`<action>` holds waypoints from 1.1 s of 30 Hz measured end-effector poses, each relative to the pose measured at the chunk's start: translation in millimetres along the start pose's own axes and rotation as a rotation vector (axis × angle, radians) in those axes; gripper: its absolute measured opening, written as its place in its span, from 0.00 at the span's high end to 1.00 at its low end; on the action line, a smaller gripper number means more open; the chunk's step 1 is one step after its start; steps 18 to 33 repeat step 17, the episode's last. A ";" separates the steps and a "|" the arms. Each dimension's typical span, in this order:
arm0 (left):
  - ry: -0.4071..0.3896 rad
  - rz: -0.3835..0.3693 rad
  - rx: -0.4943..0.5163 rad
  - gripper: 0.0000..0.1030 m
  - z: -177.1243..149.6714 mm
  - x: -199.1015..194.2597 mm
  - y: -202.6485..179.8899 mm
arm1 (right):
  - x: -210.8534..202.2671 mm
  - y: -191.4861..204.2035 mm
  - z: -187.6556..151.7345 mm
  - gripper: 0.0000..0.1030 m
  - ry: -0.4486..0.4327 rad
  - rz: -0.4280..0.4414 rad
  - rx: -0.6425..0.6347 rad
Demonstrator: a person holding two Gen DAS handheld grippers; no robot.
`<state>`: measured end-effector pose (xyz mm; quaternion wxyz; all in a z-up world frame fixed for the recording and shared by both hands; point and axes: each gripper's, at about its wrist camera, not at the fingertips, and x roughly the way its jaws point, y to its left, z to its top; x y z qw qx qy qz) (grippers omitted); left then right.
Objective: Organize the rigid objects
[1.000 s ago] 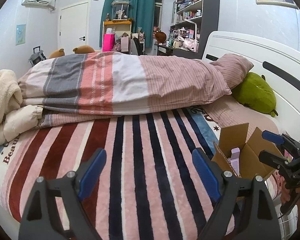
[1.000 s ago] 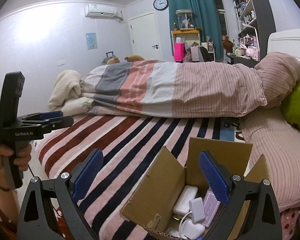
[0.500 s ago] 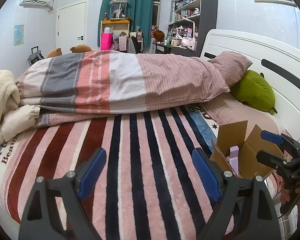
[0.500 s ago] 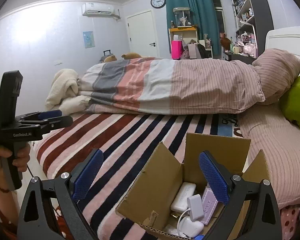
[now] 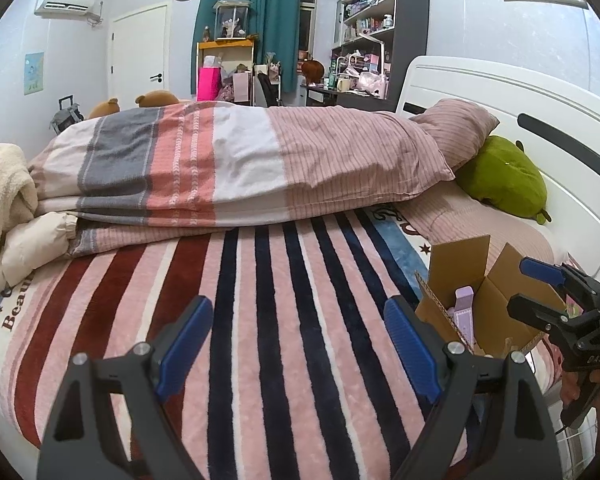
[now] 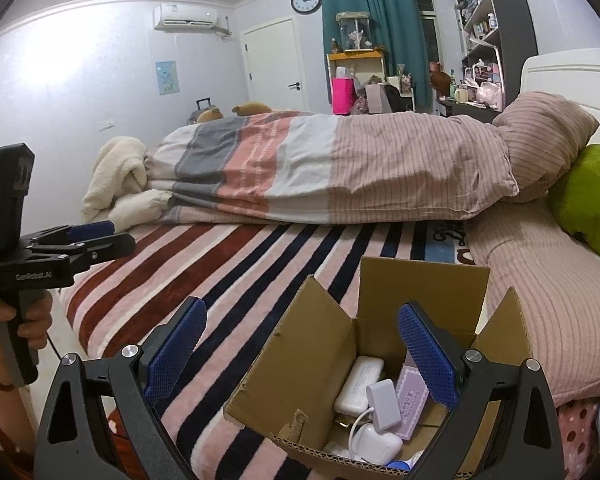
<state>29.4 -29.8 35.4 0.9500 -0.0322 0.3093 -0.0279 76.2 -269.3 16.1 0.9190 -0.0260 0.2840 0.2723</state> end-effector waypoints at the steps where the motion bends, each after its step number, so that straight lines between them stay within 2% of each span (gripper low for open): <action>1: -0.001 0.000 0.000 0.17 -0.1 0.0 0.1 | 0.1 -0.5 0.0 0.06 -0.001 0.003 0.000; 33: -0.004 -0.012 0.005 0.17 -0.4 -1.7 -1.4 | 1.0 5.2 0.9 0.06 -0.002 -0.006 0.004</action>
